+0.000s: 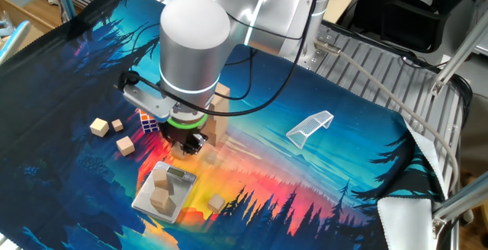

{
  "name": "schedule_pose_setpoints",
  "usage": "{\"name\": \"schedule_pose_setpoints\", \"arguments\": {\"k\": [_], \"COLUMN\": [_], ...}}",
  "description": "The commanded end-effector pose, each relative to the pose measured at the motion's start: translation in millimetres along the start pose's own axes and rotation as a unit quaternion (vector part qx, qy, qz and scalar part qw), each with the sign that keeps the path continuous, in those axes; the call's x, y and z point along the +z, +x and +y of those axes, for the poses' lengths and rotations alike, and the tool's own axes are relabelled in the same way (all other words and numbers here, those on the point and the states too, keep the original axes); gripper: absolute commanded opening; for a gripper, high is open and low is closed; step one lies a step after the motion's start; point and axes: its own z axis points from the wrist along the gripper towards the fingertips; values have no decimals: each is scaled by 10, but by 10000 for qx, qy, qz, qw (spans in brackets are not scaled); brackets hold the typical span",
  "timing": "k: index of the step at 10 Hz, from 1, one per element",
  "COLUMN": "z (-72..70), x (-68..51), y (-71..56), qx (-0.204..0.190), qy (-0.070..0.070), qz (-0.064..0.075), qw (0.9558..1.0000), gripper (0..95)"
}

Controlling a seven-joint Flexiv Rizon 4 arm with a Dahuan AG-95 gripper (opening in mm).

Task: Stack the blocks into a pyramid shape

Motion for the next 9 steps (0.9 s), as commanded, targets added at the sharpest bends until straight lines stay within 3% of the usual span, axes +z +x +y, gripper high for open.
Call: {"name": "schedule_pose_setpoints", "arguments": {"k": [1,2,4,6,9], "z": [-1,13,34,37,42], "x": [22,-17,-52,-22,-20], "y": [25,32,42,42,29], "qx": [129,191,293,363,394], "qy": [-19,-14,-34,-58,-65], "qz": [-48,-57,-77,-209,-246], "qw": [9999,9998,9995,9991,9989], "gripper": [0,190,190,570,570]}}
